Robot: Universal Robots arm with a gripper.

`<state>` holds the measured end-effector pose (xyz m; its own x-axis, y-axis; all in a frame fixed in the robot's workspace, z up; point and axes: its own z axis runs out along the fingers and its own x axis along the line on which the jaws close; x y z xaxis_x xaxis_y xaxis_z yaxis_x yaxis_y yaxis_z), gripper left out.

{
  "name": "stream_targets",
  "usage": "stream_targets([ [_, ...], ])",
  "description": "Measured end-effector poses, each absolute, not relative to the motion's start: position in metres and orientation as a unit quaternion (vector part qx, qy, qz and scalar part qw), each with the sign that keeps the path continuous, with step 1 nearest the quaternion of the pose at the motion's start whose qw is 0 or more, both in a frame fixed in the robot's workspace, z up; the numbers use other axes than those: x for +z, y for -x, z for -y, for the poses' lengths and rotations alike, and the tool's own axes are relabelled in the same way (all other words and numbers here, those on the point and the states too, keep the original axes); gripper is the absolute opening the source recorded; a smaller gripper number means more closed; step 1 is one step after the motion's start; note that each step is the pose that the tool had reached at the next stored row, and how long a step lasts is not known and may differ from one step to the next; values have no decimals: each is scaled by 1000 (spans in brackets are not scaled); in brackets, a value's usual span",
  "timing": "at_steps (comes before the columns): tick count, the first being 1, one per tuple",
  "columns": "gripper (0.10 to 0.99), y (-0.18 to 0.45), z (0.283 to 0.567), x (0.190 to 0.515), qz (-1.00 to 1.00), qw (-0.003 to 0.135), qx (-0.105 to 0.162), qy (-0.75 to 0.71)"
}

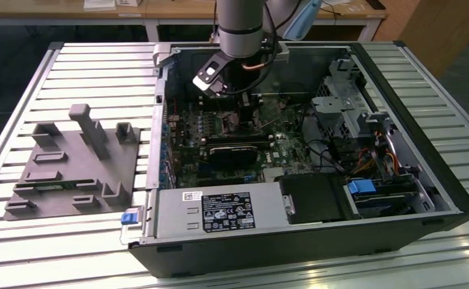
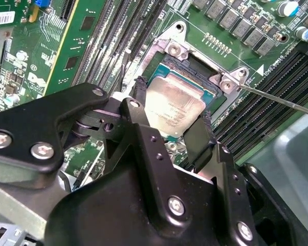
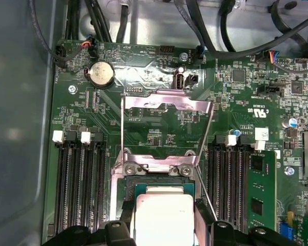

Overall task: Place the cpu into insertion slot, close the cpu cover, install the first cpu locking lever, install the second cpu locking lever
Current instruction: 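Place the cpu into insertion slot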

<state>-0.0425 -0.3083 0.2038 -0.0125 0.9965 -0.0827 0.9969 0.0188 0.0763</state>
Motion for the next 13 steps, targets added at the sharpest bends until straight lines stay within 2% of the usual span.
stream_targets([
  [4,541,42,308,203,-712,51,4,-701],
  [5,541,43,308,197,-711,29,26,-702],
  [13,541,43,308,199,-711,29,26,-702],
])
